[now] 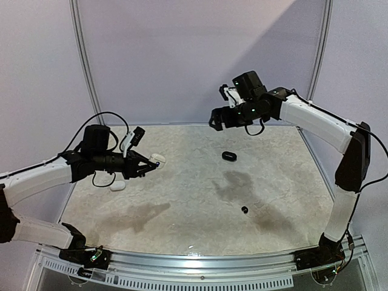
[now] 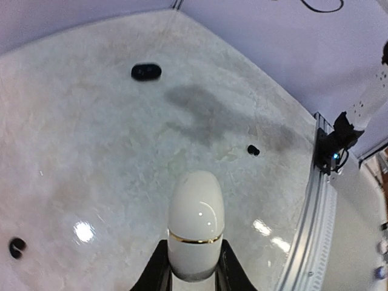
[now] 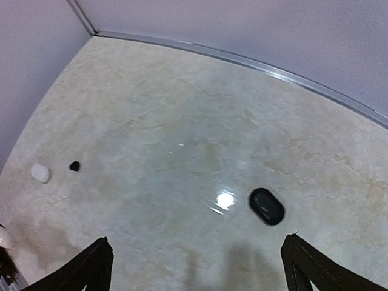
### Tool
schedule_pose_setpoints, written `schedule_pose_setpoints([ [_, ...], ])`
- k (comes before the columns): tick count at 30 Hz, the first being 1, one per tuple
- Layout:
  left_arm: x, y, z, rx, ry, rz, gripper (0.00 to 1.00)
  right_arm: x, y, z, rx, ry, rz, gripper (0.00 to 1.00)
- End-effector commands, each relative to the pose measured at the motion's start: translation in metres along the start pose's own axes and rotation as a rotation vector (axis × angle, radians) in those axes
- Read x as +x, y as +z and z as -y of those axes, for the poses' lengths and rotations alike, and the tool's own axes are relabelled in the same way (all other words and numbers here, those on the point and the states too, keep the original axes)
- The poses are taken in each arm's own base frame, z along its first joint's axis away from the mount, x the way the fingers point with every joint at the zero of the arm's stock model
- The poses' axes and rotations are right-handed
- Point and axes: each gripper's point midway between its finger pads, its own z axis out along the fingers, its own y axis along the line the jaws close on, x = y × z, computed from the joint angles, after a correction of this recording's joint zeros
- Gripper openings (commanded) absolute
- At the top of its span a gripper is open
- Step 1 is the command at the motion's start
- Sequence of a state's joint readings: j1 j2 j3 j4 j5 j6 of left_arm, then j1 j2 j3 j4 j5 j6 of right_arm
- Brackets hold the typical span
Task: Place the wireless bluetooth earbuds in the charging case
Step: Place the charging case with the earbuds at the center of the board.
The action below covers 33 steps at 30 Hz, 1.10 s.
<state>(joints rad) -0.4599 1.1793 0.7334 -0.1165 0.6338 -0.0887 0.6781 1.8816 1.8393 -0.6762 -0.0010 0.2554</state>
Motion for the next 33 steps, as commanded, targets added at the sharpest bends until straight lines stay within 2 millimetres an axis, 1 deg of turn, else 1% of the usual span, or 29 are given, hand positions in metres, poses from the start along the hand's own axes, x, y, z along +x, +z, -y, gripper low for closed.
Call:
schedule_pose_setpoints([
  [1, -0.001, 0.019, -0.018, -0.023, -0.371, -0.097, 0.0, 0.037, 0.041, 0.042, -0.032, -0.16, -0.195, 0.99],
  [2, -0.003, 0.026, -0.024, -0.023, -0.427, -0.109, 0.0, 0.044, 0.055, 0.055, -0.029, -0.196, -0.234, 0.99],
  [3, -0.006, 0.033, -0.028, -0.017, -0.48, -0.112, 0.0, 0.043, 0.061, 0.066, -0.028, -0.212, -0.247, 0.99],
  [5, -0.008, 0.053, -0.038, 0.007, -0.599, -0.131, 0.0, 0.045, 0.076, 0.082, -0.047, -0.256, -0.277, 0.99],
  [6, -0.008, 0.062, -0.042, 0.015, -0.65, -0.139, 0.0, 0.052, 0.089, 0.09, -0.059, -0.262, -0.3, 0.99],
  [7, -0.006, 0.07, -0.047, 0.016, -0.702, -0.152, 0.0, 0.056, 0.099, 0.096, -0.069, -0.284, -0.314, 0.98],
  [8, -0.005, 0.078, -0.053, 0.014, -0.755, -0.164, 0.0, 0.056, 0.105, 0.1, -0.072, -0.298, -0.319, 0.98],
  [9, -0.003, 0.085, -0.058, 0.01, -0.784, -0.177, 0.0, 0.065, 0.117, 0.105, -0.075, -0.306, -0.346, 0.97],
  [10, 0.001, 0.092, -0.062, 0.005, -0.807, -0.19, 0.0, 0.069, 0.123, 0.109, -0.075, -0.322, -0.359, 0.97],
  [12, 0.005, 0.103, -0.071, -0.011, -0.826, -0.203, 0.0, 0.085, 0.139, 0.113, -0.089, -0.34, -0.404, 0.96],
  [16, 0.022, 0.126, -0.089, -0.024, -0.9, -0.254, 0.02, 0.108, 0.156, 0.116, -0.114, -0.374, -0.449, 0.95],
  [18, 0.038, 0.142, -0.094, -0.001, -0.977, -0.317, 0.0, 0.115, 0.163, 0.12, -0.111, -0.392, -0.465, 0.94],
  [20, 0.045, 0.155, -0.099, 0.027, -1.023, -0.351, 0.0, 0.122, 0.17, 0.123, -0.112, -0.404, -0.479, 0.93],
  [22, 0.048, 0.161, -0.105, 0.014, -1.037, -0.343, 0.0, 0.127, 0.175, 0.125, -0.114, -0.421, -0.488, 0.91],
  [24, 0.051, 0.163, -0.11, -0.008, -1.045, -0.339, 0.0, 0.132, 0.179, 0.128, -0.12, -0.423, -0.501, 0.87],
  [25, 0.056, 0.163, -0.111, -0.019, -1.056, -0.347, 0.03, 0.134, 0.18, 0.128, -0.126, -0.423, -0.508, 0.85],
  [26, 0.061, 0.163, -0.112, -0.029, -1.07, -0.357, 0.09, 0.138, 0.181, 0.128, -0.132, -0.424, -0.516, 0.84],
  [27, 0.067, 0.163, -0.112, -0.042, -1.085, -0.369, 0.16, 0.139, 0.181, 0.128, -0.136, -0.427, -0.52, 0.83],
  [30, 0.087, 0.16, -0.115, -0.087, -1.136, -0.404, 0.47, 0.147, 0.18, 0.132, -0.131, -0.445, -0.549, 0.79],
  [32, 0.094, 0.158, -0.115, -0.107, -1.159, -0.418, 0.64, 0.15, 0.178, 0.132, -0.135, -0.455, -0.563, 0.74],
  [33, 0.095, 0.157, -0.115, -0.119, -1.162, -0.423, 0.72, 0.151, 0.177, 0.131, -0.141, -0.458, -0.567, 0.7],
])
